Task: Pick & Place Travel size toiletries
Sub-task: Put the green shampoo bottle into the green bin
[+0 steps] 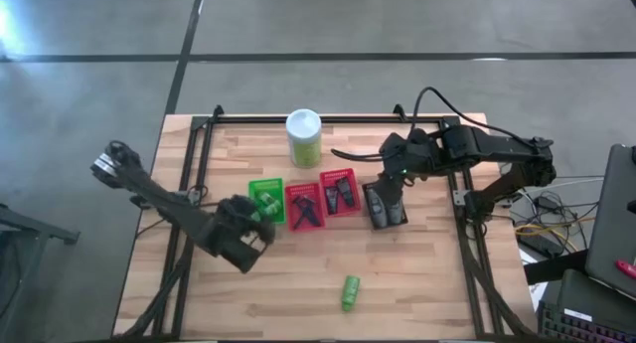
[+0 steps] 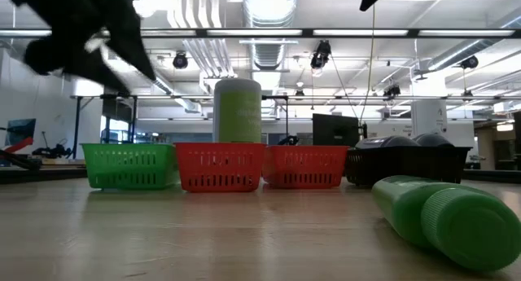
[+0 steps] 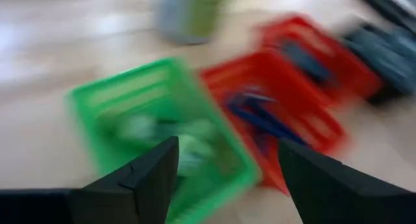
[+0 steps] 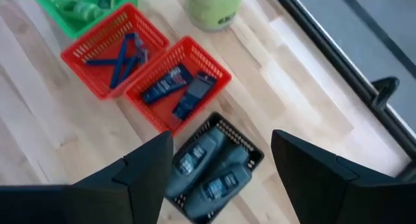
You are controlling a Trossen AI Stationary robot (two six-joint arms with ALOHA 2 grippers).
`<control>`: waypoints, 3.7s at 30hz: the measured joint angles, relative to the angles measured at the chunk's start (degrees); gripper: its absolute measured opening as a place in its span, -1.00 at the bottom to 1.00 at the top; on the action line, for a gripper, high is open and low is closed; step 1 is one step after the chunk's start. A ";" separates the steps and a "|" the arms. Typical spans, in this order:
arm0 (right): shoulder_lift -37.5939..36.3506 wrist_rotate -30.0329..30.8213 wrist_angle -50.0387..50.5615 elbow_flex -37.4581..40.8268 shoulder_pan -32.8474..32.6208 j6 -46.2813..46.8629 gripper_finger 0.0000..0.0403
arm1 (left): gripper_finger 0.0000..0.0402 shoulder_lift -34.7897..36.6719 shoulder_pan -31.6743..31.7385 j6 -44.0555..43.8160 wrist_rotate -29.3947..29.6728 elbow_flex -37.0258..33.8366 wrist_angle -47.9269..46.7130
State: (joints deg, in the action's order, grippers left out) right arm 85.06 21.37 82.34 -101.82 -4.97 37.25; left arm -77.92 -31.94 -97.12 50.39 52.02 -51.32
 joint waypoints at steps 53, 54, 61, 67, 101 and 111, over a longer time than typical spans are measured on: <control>35.09 -25.31 -37.69 14.20 -23.22 -66.65 0.31 | 0.29 9.89 -2.37 64.10 -48.77 1.25 18.45; 35.23 -25.28 -37.73 14.29 -23.12 -66.86 0.29 | 0.29 9.89 -2.37 63.80 -48.58 1.25 18.70; 36.52 -26.13 -38.22 15.66 -22.53 -65.99 0.14 | 0.29 9.89 -2.37 62.45 -47.84 1.25 20.60; 35.98 -26.06 -37.88 16.00 -22.47 -63.22 -0.03 | 0.29 9.91 -2.35 62.43 -47.64 1.25 20.88; 15.08 -41.18 -36.76 12.33 -3.87 -27.41 -0.16 | 0.29 -0.79 5.63 145.32 -18.66 6.06 42.10; 15.08 -41.39 -37.19 11.08 -2.72 -28.44 -0.14 | 0.29 -6.00 7.30 149.05 -20.56 11.17 47.55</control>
State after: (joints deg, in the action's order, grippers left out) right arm 100.14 -20.02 45.14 -90.74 -7.70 8.81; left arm -83.92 -24.64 51.93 29.83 63.19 -3.77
